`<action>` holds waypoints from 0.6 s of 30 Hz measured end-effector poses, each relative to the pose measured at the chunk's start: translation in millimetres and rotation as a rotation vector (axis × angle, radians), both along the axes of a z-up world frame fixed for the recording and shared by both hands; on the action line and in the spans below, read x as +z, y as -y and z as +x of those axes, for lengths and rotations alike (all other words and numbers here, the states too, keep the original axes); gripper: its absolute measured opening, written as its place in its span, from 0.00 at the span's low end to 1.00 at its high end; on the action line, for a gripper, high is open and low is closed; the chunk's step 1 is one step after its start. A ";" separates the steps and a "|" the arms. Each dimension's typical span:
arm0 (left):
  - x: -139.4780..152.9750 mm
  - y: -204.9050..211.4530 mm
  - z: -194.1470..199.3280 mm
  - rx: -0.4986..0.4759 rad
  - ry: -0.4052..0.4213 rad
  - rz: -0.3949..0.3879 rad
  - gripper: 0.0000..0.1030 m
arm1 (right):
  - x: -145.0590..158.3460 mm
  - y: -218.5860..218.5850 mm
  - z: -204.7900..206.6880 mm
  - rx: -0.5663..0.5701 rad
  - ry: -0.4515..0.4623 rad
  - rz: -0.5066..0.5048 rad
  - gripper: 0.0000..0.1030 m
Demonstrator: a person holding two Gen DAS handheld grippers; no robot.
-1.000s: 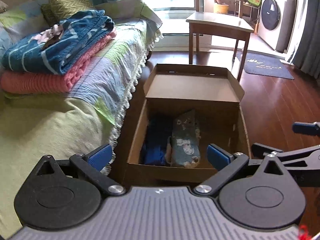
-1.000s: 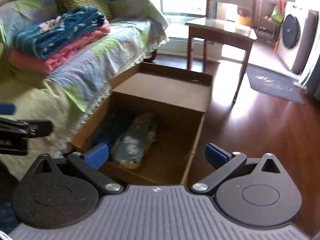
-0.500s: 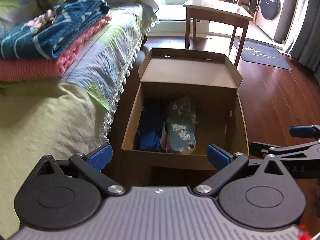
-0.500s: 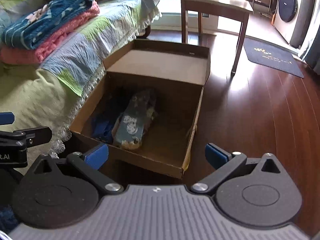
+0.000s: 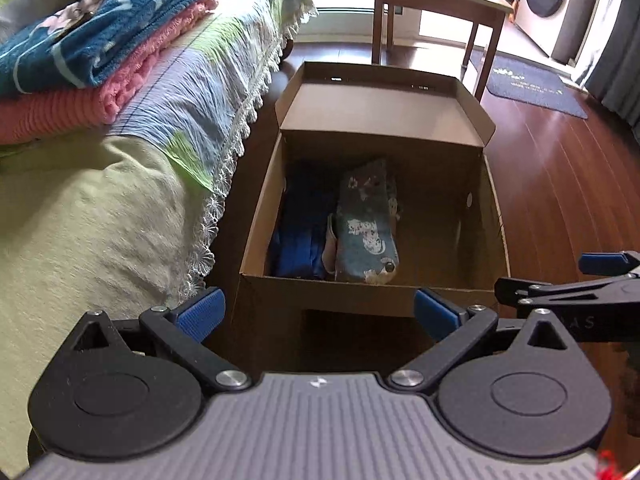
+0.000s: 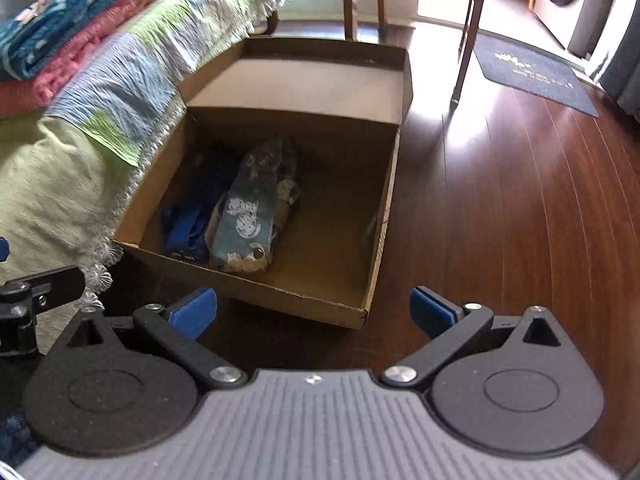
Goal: Fold shopping bag
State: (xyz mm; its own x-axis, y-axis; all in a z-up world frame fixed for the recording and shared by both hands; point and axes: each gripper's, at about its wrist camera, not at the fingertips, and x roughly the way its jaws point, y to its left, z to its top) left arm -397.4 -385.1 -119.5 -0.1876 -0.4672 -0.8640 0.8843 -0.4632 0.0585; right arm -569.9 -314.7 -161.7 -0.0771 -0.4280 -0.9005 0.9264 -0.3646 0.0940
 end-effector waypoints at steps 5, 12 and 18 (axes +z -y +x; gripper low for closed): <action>-7.7 6.1 0.2 -0.005 0.009 0.019 0.98 | -9.6 13.9 3.4 0.002 -0.011 0.040 0.99; -19.5 17.9 -1.7 -0.008 0.017 0.051 0.98 | -20.8 25.3 6.2 -0.001 -0.030 0.090 0.99; -30.6 32.3 -0.3 0.006 0.019 0.080 0.98 | -29.4 33.5 6.5 -0.012 -0.034 0.126 0.99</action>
